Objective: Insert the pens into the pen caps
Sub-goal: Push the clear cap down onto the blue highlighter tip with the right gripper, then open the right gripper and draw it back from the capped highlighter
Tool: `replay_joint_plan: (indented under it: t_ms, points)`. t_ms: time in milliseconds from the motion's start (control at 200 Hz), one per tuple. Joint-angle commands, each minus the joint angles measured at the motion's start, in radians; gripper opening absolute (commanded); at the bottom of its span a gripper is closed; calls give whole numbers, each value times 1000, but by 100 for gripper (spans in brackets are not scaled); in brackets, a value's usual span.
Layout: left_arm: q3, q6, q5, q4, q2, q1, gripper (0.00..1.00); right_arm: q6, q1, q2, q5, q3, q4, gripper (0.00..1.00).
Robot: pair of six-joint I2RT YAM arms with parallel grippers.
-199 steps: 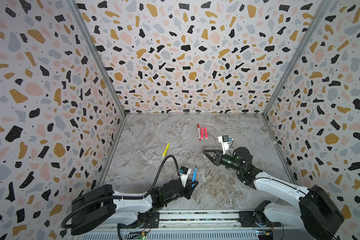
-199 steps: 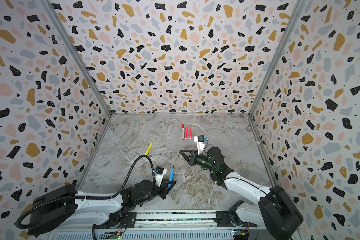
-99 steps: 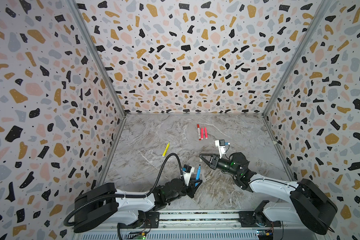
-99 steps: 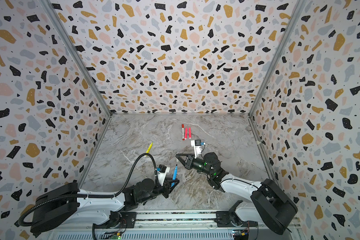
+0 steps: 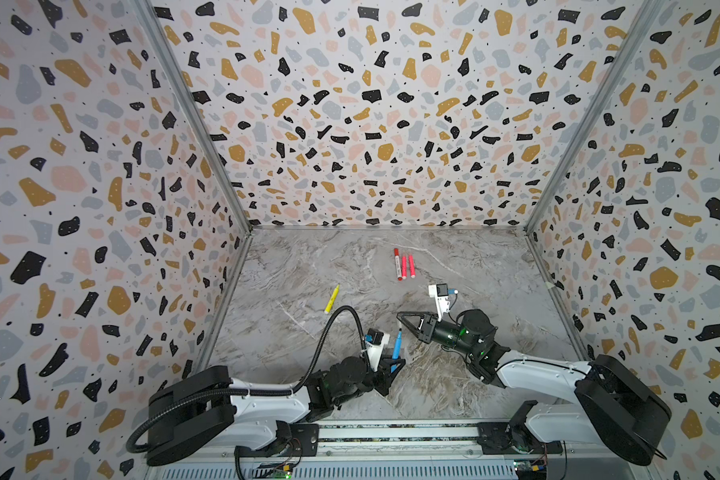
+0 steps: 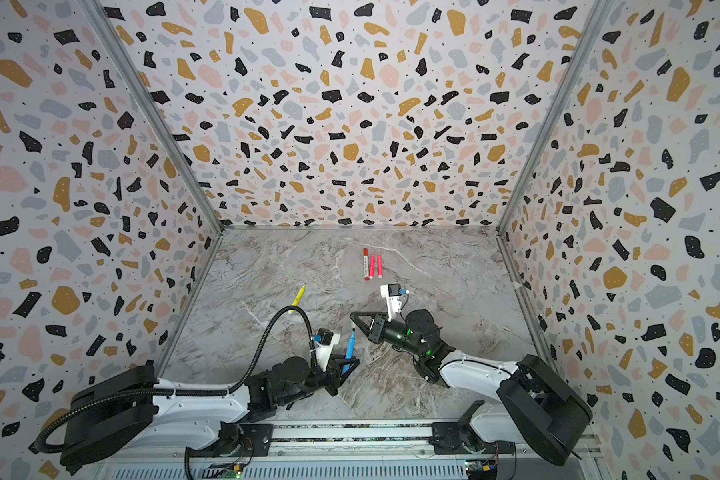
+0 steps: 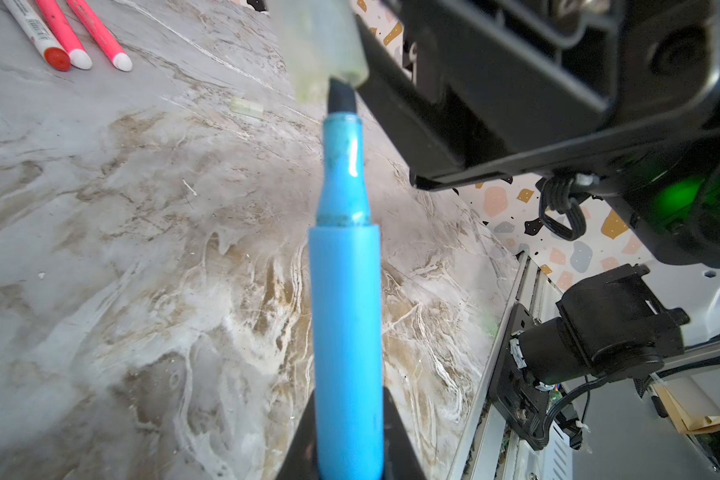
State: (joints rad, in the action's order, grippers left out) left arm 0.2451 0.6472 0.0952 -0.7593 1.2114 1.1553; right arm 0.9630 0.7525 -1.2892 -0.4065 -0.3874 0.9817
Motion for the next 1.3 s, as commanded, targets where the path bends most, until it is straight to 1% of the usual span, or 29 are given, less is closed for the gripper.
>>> replay_joint_plan:
  t_ms: [0, 185, 396, 506, 736, 856, 996, 1091, 1297]
  points:
    - [26, -17, 18, -36, -20, 6, 0, 4, 16, 24, 5, 11, 33, 8]
    - [24, -17, 31, -28, -30, 6, 0, 9, 46, 55, 29, 49, 44, 8]
    - [14, -2, 49, -51, -55, 6, 0, 18, 103, 89, 135, 121, 100, 8]
    - [7, 2, 67, -64, -77, 6, 0, 4, 139, 99, 166, 139, 100, 9]
    - [14, -8, 74, -48, -124, 6, 0, -63, 202, 141, 207, 156, -16, 11]
    - [13, -15, 69, -45, -139, 6, 0, -71, 212, 173, 220, 175, -41, 12]
    - [14, -19, 55, -51, -142, 6, 0, -98, 217, 207, 213, 156, -94, 15]
    - [17, -26, 46, -48, -139, 6, 0, -130, 217, 228, 207, 121, -155, 18]
    - [26, -41, 20, -30, -138, 6, 0, -172, 217, 289, 214, 75, -243, 38]
